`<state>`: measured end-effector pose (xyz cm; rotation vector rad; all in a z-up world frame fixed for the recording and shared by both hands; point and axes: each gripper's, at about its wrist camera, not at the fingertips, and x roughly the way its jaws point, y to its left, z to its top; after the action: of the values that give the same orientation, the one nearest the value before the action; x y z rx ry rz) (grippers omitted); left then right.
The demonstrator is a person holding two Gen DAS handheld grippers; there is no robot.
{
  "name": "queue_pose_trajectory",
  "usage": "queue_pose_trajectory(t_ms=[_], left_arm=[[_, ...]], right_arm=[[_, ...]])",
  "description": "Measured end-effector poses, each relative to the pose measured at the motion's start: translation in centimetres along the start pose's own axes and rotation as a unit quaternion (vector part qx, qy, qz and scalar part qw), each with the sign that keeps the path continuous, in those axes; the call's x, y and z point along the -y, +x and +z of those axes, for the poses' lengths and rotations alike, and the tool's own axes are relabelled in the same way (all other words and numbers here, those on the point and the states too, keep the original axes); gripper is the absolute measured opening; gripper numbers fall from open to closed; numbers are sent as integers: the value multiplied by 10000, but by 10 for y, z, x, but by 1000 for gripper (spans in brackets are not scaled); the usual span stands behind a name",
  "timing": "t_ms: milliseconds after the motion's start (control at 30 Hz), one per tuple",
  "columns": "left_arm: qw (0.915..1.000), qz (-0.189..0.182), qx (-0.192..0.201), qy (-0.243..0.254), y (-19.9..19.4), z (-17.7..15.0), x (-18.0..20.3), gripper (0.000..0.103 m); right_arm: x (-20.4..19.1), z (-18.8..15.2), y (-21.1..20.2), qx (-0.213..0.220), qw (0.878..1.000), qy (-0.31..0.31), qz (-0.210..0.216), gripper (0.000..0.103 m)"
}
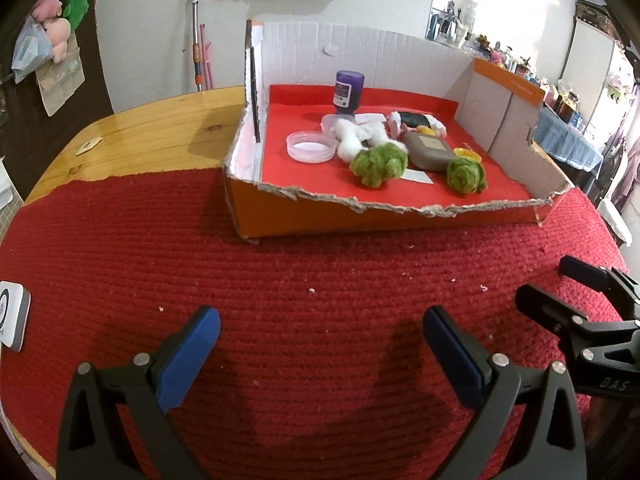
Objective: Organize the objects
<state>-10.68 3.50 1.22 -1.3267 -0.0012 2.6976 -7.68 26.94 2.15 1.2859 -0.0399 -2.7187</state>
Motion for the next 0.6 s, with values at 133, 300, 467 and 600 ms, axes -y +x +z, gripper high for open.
queue_pose_trajectory(t_ms=[133,300,467,600], left_arm=[[10000,64,-43,29,2,-1,1,103],[9999,125,-89,69,5,0,3,103],[9999,116,-100,71,5,1,2,103],[9998,111,-105,82,5,1,1,103]], right_arm=[[1,0,2,-21,10000,24,8,98],[-1,-1,3,-66,10000,-9,-7,100],[0,-1,4,-75,10000,18,50,102],[0,0,4,-66,9999,41,82,103]])
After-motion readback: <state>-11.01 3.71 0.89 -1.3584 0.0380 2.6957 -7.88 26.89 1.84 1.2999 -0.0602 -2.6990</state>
